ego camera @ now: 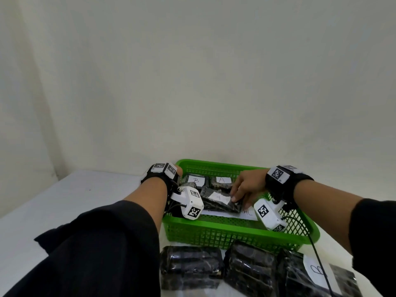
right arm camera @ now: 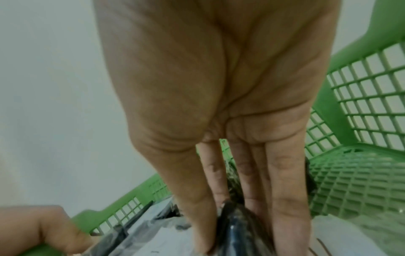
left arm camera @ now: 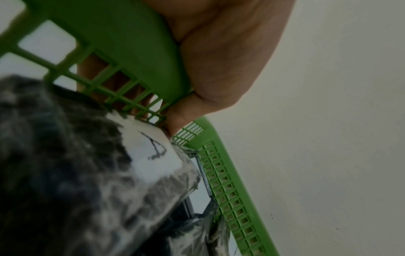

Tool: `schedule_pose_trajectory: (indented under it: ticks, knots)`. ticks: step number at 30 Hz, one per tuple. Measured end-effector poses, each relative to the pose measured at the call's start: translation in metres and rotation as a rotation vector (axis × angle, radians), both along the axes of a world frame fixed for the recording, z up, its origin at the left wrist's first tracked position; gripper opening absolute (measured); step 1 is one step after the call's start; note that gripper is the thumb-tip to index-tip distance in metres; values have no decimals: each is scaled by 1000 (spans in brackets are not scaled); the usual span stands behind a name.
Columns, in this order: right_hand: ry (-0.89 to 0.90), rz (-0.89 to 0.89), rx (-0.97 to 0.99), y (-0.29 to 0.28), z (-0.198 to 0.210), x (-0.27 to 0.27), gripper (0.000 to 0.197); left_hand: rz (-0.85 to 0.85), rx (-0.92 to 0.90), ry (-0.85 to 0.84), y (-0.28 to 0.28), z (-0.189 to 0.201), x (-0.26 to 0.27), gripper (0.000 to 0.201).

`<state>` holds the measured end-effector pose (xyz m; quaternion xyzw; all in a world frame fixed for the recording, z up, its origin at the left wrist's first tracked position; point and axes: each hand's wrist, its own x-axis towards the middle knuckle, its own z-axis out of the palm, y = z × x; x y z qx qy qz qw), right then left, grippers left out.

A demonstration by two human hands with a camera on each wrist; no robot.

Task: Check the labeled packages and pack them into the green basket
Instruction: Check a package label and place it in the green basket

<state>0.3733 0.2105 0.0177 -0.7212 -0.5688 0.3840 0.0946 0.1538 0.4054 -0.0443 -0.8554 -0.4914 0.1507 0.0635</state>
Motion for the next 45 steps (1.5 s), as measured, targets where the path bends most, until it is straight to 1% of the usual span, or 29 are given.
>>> schedule_pose_trajectory:
  ticks: [3,5,7,12,14,15,17,19,22,24,25,28,30,33,35,37,39,41,42,44,45]
  knots:
    - [4,-40,30,-1,3,2,12,-6,2,-3,0,-1,-1,20]
    - [-65,-85,64,-2,4,4,17,3,13,-23,1,-3,-1,35]
    - [-122,-121,70,-3,3,5,20,6,18,-26,0,-3,-2,41]
    - [-38,-141,52,-5,3,4,32,28,1,-30,3,-4,-1,41]
    - [-26,-126,49,-4,3,1,30,33,-7,-36,2,-3,-1,41]
    - [-54,-118,54,-3,3,0,26,30,-3,-36,2,-3,0,41]
    - [-168,-86,84,0,-1,-1,20,24,7,-38,0,-3,0,42]
    - [-231,-91,108,1,-1,-2,18,28,14,-46,-1,-3,0,39]
    - [-287,-108,123,-1,4,-2,25,35,3,-60,1,0,0,27]
    - [-214,-168,112,-1,2,0,29,27,-13,-31,1,0,0,19]
    - [-194,-175,101,-2,0,-1,30,25,-13,-31,1,0,0,19]
    - [-225,-143,80,0,-4,-3,32,11,-5,-22,-1,0,0,18]
    - [-187,-157,73,1,-2,-6,30,6,-17,-5,0,-2,0,17]
    - [-154,-173,54,0,8,-7,32,25,-29,5,0,-1,0,20]
    - [-162,-184,69,-3,20,-5,34,49,-42,10,-1,3,1,22]
    - [-185,-187,124,-8,32,-3,29,62,-60,19,-1,4,1,21]
    - [-226,-185,229,-15,42,-1,21,74,-85,18,2,3,2,24]
    - [-264,-164,330,-25,54,-2,20,103,-120,-24,1,6,2,25]
    - [-287,-140,361,-29,60,-3,22,128,-136,-52,-13,14,1,26]
    - [-392,-69,388,-41,73,-5,31,198,-173,-163,-40,33,-1,27]
    - [-470,-28,394,-47,79,-7,37,215,-195,-229,-57,45,-1,33]
